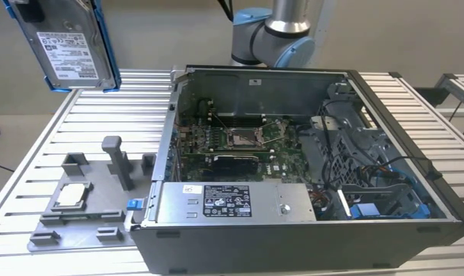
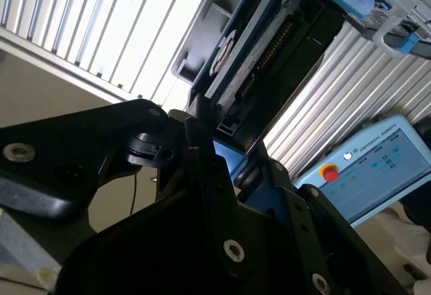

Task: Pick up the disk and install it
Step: 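Pick up the disk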

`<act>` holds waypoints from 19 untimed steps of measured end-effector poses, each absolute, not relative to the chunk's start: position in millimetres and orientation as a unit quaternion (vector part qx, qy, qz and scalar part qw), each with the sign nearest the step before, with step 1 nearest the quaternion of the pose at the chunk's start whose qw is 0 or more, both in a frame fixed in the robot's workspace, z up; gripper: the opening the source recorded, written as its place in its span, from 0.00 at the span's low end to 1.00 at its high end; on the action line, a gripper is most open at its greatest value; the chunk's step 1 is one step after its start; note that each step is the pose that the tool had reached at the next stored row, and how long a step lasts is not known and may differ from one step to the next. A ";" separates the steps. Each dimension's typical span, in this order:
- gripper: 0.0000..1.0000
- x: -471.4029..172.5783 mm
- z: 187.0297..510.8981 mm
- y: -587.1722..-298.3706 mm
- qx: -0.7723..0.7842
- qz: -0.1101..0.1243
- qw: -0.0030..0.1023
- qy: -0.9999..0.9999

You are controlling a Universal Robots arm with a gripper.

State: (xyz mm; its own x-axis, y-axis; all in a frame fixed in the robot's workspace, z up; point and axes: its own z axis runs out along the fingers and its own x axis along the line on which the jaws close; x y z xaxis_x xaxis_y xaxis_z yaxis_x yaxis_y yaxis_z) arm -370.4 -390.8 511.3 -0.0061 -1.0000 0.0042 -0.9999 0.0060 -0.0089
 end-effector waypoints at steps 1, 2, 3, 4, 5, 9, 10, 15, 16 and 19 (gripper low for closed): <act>0.00 -370.2 511.3 -390.7 -0.705 -0.005 0.002 0.709; 0.00 -370.2 511.4 -390.8 -0.705 -0.005 0.002 0.709; 0.00 -370.2 511.8 -390.8 -0.705 -0.005 0.002 0.709; 0.00 -370.1 512.5 -390.8 -0.705 -0.005 0.002 0.709; 0.00 -370.1 513.5 -390.8 -0.705 -0.005 0.002 0.709; 0.00 -370.1 516.5 -390.8 -0.704 -0.005 0.002 0.710; 0.00 -370.1 516.5 -390.8 -0.704 -0.005 0.002 0.710; 0.00 -369.8 516.7 -390.8 -0.704 -0.005 0.002 0.710; 0.00 -369.1 516.7 -390.9 -0.704 -0.005 0.002 0.710; 0.00 -366.2 516.7 -390.8 -0.704 -0.005 0.002 0.710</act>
